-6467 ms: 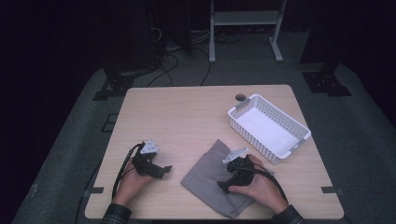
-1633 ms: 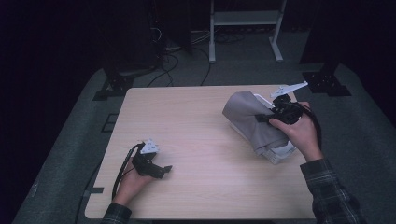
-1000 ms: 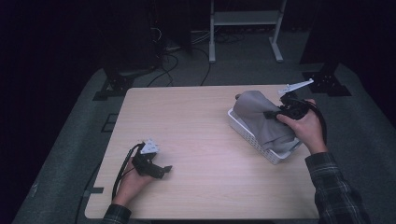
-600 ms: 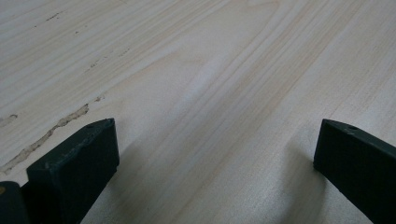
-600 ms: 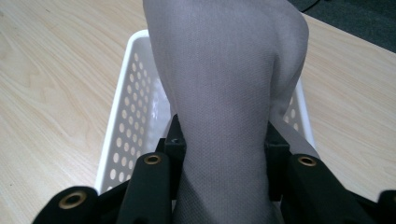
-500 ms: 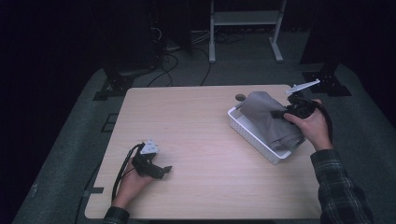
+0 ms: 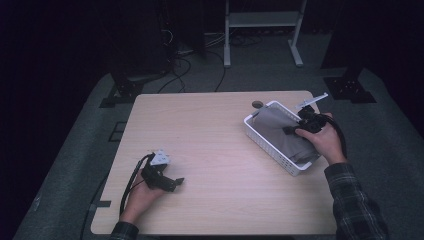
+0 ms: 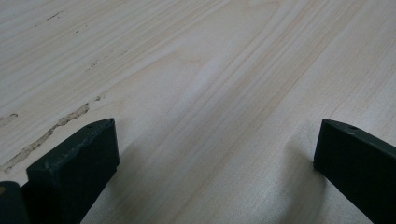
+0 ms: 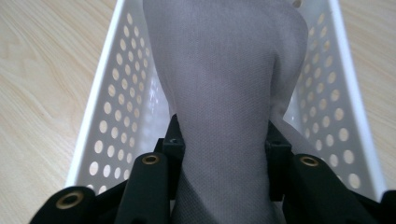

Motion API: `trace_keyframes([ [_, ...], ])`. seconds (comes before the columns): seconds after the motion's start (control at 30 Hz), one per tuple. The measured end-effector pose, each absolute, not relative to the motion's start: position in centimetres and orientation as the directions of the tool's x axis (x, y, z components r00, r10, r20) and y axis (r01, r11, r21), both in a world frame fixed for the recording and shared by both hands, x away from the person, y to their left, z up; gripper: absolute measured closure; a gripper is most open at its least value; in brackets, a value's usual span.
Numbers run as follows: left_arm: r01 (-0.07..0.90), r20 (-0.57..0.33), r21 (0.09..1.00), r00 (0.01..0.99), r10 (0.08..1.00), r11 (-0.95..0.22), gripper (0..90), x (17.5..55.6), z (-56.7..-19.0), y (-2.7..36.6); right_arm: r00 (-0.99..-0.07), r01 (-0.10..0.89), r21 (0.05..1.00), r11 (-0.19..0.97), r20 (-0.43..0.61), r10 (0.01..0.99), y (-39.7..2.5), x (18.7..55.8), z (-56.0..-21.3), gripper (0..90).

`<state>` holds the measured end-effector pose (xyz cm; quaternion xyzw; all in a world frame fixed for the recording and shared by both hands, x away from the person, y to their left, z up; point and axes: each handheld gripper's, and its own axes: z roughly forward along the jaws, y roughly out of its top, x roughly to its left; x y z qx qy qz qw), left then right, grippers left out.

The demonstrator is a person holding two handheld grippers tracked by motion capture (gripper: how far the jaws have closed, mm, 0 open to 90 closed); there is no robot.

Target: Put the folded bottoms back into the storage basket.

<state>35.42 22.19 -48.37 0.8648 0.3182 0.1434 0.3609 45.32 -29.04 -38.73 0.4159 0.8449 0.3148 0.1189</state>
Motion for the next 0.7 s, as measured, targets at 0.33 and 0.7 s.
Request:
trace_keyframes([
  [0.33,0.448,0.019,0.714,0.757,0.653,-0.539,0.0,35.4,-48.3,22.2,-0.64,0.631,0.607,0.483,0.055,0.766,-27.9,45.8,-40.5,57.3],
  [0.7,0.447,0.018,0.716,0.756,0.654,-0.537,0.0,35.4,-48.4,22.2,-0.629,0.649,0.56,0.515,0.015,0.777,-27.1,46.5,-41.9,46.8],
])
